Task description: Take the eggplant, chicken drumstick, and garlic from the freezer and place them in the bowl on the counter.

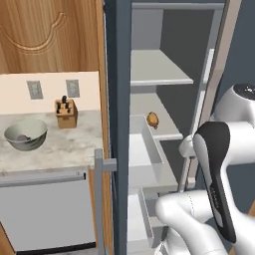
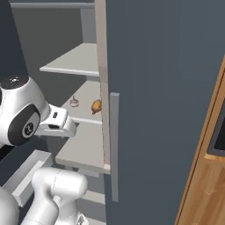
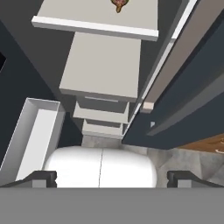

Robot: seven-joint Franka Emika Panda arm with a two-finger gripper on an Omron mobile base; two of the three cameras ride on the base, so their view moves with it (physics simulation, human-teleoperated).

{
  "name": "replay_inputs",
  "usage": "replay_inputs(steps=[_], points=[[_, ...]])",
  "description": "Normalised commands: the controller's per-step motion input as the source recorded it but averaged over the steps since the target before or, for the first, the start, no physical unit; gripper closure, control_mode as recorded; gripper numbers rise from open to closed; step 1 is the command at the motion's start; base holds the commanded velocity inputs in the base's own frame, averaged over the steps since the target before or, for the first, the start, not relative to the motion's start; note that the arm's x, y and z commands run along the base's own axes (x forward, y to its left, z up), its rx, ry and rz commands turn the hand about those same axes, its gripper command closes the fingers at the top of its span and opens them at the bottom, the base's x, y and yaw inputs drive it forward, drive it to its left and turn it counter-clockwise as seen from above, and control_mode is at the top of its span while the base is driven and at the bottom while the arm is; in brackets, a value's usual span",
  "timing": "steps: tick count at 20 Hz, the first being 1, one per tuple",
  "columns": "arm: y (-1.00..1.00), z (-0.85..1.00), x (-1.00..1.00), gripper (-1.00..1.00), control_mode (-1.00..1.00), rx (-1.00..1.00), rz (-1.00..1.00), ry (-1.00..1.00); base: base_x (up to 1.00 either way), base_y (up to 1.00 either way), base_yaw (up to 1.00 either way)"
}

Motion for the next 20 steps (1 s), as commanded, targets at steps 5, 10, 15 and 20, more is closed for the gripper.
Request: replay_inputs(steps=[5, 10, 15, 20], points=[[0.0, 0.0, 0.0, -1.0, 1.0, 0.0, 0.0, 0.0, 0.55, 0.0, 0.0], [0.0, 0.0, 0.0, -1.0, 1.0, 0.0, 0.0, 0.0, 0.37, 0.0, 0.0], [0.0, 0.0, 0.0, -1.0, 1.0, 0.0, 0.0, 0.0, 0.28, 0.0, 0.0], [0.0, -0.24, 0.34, -1.0, -1.0, 0.0, 0.04, -0.19, 0.0, 0.0, 0.0]])
